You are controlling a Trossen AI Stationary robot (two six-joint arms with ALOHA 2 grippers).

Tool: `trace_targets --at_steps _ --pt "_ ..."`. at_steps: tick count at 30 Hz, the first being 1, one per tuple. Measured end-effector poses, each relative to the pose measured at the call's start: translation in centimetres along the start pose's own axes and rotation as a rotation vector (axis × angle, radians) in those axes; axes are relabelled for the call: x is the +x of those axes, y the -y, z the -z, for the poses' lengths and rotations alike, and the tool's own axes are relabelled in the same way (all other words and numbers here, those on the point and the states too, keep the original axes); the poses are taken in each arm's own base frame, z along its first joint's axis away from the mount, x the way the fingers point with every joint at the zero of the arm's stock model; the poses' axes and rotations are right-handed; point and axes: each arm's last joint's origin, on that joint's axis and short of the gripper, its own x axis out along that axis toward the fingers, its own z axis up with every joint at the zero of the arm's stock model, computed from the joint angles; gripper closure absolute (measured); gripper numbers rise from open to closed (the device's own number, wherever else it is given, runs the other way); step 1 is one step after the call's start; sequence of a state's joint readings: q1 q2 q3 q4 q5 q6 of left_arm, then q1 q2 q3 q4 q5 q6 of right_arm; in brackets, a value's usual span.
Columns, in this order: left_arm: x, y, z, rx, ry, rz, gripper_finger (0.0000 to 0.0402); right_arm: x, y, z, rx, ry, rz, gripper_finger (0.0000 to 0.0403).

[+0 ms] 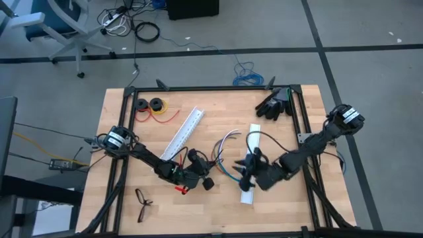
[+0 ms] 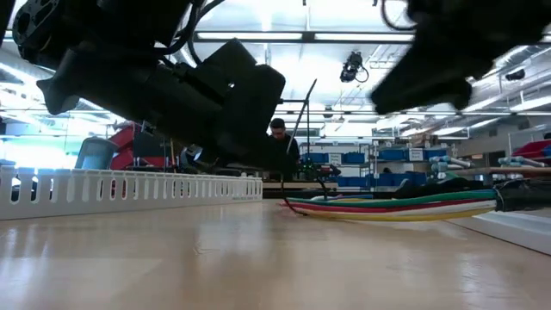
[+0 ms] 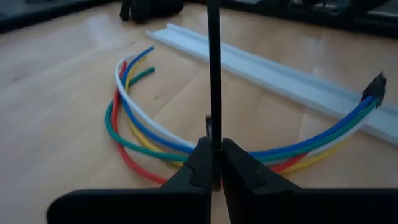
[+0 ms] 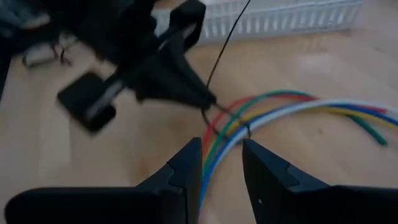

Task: Ziptie cables
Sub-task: Wrap the cable wires together using the black zip tie

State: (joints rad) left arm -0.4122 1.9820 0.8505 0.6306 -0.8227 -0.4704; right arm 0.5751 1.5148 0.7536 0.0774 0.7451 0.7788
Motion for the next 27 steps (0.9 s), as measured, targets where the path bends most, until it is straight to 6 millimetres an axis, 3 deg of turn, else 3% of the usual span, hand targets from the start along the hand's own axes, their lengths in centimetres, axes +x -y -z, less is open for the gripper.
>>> trace_targets --at_steps 7,15,22,27 --pt "0.2 0.0 -0.6 0.003 0.04 0.009 0.0378 3.5 1.2 -2.0 0.059 0.032 -0.058 0.0304" --pt "0.4 -0.1 -0.8 0.006 0.046 0.007 0.0378 6.2 2.0 -2.0 0.051 0.029 -0.115 0.0306" --pt "0.4 -0.1 -0.8 0.011 0.048 0.006 0.0378 7.0 2.4 -2.4 0.026 0.057 -0.133 0.0332" --pt "0.5 -0.2 -0.9 0.006 0.052 0.006 0.0378 7.3 2.8 -2.7 0.018 0.065 -0.116 0.0378"
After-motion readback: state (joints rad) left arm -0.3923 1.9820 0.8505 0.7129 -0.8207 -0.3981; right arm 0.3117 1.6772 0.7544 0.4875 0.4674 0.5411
